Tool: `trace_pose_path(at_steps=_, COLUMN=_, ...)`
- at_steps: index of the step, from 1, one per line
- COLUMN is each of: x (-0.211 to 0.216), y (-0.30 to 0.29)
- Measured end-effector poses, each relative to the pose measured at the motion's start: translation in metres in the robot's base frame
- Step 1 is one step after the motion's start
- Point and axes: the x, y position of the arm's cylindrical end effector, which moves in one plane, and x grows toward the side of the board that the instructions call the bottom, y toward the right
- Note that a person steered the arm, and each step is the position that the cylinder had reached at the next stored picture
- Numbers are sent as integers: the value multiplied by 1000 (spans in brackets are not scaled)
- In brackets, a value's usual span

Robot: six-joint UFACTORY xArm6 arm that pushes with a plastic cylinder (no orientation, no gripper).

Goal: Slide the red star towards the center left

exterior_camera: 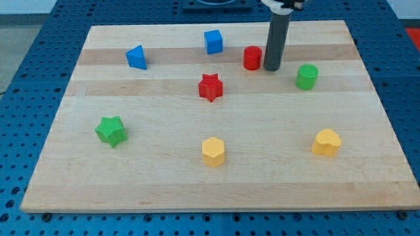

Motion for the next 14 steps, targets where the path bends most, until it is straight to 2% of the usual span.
trace_pose_path(at_steps=1, x=16, y=-27)
trace_pose_path(at_steps=2, x=25, y=-79)
trace_pose_path(at_steps=4, x=71, y=-115)
trace_pose_path(at_steps=11, x=80, y=-141)
trace_pose_path(at_steps=13, x=83, y=-204)
trace_pose_path(at_steps=14, x=74, y=-169)
